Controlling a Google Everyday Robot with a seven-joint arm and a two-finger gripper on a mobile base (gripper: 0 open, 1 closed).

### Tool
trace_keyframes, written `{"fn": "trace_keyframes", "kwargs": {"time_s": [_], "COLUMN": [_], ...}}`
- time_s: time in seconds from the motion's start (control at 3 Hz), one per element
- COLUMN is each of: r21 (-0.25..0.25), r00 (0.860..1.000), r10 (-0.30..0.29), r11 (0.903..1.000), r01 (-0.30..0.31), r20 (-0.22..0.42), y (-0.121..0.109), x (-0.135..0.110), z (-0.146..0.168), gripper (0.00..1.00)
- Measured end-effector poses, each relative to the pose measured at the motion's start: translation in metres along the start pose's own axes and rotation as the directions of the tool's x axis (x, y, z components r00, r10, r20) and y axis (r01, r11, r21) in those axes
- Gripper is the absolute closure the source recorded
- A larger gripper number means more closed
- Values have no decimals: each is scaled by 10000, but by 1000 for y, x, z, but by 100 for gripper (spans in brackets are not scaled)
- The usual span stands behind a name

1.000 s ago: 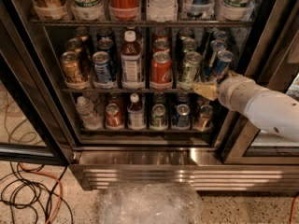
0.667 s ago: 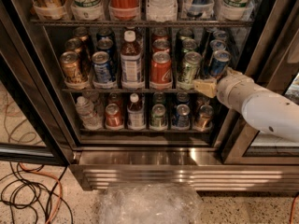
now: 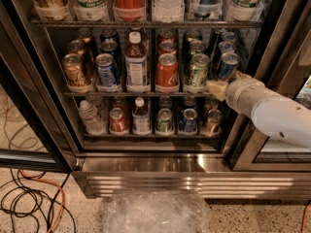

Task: Pick redbull can from middle shelf of fridge

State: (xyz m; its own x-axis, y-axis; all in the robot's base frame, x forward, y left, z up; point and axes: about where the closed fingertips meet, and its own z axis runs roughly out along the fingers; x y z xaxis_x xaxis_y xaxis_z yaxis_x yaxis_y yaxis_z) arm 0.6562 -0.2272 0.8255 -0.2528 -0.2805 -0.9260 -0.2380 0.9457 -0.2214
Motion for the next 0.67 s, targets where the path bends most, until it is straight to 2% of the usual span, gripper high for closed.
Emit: {"fn": "trace_keyframes", "kwargs": {"time_s": [0.33,0.67], "r21": [276,277], "r00": [10000,10000], "r10": [-71,-71], "r11": [9996,9996], "r01": [69,70], "r20": [57,56], "y": [-5,-5], "x": [2,0], "z": [4,3], "gripper": [59,83]}}
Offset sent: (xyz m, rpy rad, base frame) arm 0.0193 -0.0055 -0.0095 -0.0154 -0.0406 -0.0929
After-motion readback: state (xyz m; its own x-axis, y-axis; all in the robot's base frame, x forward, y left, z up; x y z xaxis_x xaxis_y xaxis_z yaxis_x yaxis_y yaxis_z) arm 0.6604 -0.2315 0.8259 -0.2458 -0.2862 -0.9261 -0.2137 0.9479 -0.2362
